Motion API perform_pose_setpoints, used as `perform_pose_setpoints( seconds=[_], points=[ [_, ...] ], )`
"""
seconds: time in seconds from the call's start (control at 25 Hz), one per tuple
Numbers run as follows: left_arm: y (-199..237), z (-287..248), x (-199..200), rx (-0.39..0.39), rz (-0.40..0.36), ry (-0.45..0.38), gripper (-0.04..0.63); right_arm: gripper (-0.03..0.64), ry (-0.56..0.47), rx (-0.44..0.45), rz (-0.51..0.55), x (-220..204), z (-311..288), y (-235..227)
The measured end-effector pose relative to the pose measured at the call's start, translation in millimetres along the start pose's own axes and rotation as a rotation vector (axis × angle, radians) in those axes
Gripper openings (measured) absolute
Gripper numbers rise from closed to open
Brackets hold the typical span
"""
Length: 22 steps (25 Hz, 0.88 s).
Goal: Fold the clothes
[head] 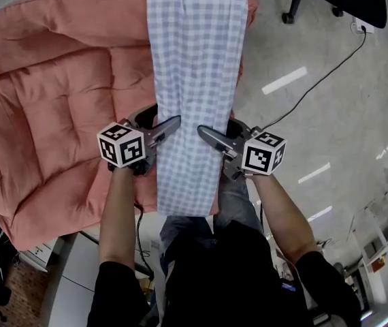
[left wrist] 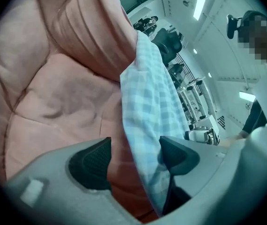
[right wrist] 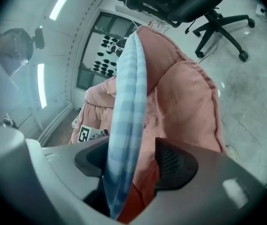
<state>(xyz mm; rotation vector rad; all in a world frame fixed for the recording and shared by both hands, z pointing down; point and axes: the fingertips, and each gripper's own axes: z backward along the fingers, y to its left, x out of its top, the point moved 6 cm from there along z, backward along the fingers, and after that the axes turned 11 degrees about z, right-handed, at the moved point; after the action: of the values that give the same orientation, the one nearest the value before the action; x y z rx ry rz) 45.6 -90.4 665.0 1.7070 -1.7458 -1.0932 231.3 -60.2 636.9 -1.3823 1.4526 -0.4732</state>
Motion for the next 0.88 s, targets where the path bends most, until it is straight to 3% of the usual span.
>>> perform_pose_setpoints(
  seconds=[0.08,0.24,0.36,0.48,0.76,0.88],
  points=[
    [-3,0,-1,-0.035,0.008,0.0,0.3,0.25,-0.004,0.008,0.005,0,0,2],
    [-20,2,-3,-0.09,-0.023,0.012,0.152,0.217,0.004,0.029,0.042,-2,4,7],
    [-34,10,-3,-0.096,-0.065,0.01,0.041,0.128,-0.011,0.054,0.065,2,8,17],
    [-52,26,-2,-0.135,-0.081,0.0,0.032,0.066,-0.028,0.079,0.08,6,14,33],
    [-86,73,7,-0.176,-0.098,-0.085,0.031,0.057,0.02,0.099,0.137,12,24,67],
    [-101,96,13,-0.197,-0.112,-0.142,0.028,0.017,-0.005,0.087,0.195,21,32,87]
  ],
)
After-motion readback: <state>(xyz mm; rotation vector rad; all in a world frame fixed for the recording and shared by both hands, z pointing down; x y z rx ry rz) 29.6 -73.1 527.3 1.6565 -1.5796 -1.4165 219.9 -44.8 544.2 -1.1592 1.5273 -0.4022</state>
